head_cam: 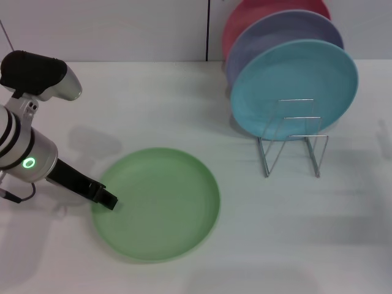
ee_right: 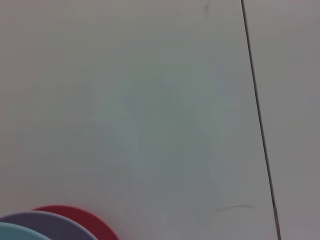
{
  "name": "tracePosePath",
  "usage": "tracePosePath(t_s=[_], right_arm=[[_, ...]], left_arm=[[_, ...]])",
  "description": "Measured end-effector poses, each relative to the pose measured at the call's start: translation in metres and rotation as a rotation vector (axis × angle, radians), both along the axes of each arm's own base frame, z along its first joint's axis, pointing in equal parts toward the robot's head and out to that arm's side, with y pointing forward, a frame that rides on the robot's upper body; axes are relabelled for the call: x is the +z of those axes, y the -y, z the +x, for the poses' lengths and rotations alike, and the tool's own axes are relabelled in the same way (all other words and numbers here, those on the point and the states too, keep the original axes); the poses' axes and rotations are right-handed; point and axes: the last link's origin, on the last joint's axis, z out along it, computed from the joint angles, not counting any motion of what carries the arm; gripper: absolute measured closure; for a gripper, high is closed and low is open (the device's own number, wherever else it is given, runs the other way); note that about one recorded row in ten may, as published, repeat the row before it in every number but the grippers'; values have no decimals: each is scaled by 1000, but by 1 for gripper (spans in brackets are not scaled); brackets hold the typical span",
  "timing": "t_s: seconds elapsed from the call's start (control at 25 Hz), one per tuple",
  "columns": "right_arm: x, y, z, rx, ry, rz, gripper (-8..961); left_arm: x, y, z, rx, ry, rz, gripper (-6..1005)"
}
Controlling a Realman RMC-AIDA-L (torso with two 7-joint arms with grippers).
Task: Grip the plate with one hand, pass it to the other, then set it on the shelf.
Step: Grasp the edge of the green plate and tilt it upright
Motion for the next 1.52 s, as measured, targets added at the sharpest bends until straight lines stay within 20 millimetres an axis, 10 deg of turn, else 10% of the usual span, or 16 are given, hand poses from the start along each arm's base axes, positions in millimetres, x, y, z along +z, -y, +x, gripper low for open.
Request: tracePosePath(t_s=[1.52], right_arm=[[0, 0, 0, 0, -1, 0, 350]], left_arm=[[1, -4, 5, -21, -25, -11, 717]])
